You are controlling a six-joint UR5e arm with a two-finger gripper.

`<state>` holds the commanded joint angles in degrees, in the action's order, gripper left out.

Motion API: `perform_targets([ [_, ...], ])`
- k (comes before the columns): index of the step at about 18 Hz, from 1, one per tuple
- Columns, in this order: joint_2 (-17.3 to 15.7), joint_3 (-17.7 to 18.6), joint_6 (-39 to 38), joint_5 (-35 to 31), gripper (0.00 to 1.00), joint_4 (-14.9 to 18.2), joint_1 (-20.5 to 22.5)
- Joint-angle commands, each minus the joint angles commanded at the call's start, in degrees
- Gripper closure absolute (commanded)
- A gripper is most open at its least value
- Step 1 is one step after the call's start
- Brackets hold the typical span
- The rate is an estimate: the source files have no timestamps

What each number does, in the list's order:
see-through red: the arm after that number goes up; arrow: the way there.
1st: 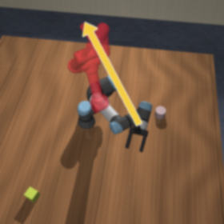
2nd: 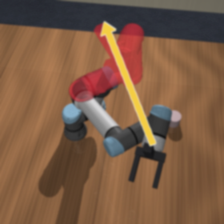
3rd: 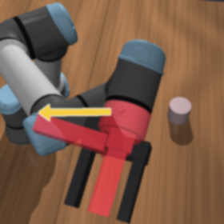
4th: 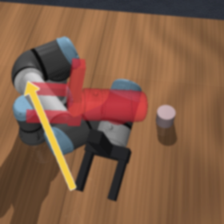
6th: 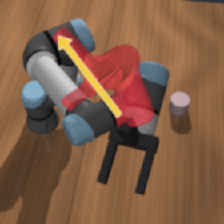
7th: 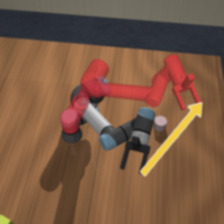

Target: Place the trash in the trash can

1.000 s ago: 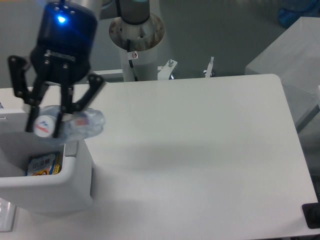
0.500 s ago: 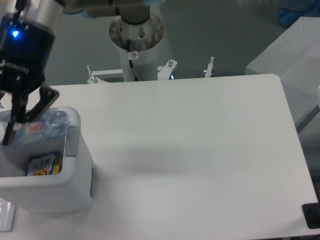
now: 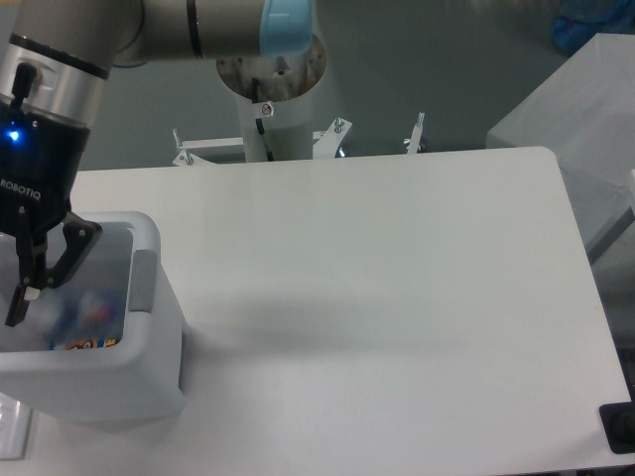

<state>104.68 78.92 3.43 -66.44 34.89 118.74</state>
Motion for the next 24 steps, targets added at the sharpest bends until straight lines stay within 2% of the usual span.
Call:
perform_targets([
  [2, 0.09, 1.05, 1.13, -0.18, 0.00, 0.00, 2.18],
  [5, -0.44, 3.16, 7.89, -0.09, 0.00, -0.09, 9.12],
  [11, -0.53, 2.46, 11.69, -0.44, 0.00, 0.44, 18.10],
  [13, -1.49, 1.50, 13.87, -2.97, 0.00, 0.79, 18.81],
  [15, -2.02, 1.41, 19.22, -6.67, 0.00, 1.93, 20.30],
  [18, -2.81, 1.41, 25.30, -7.30, 0.00, 3.95, 20.65],
  [24, -3.08, 1.58, 25.84, -7.30, 0.00, 4.31, 21.27],
])
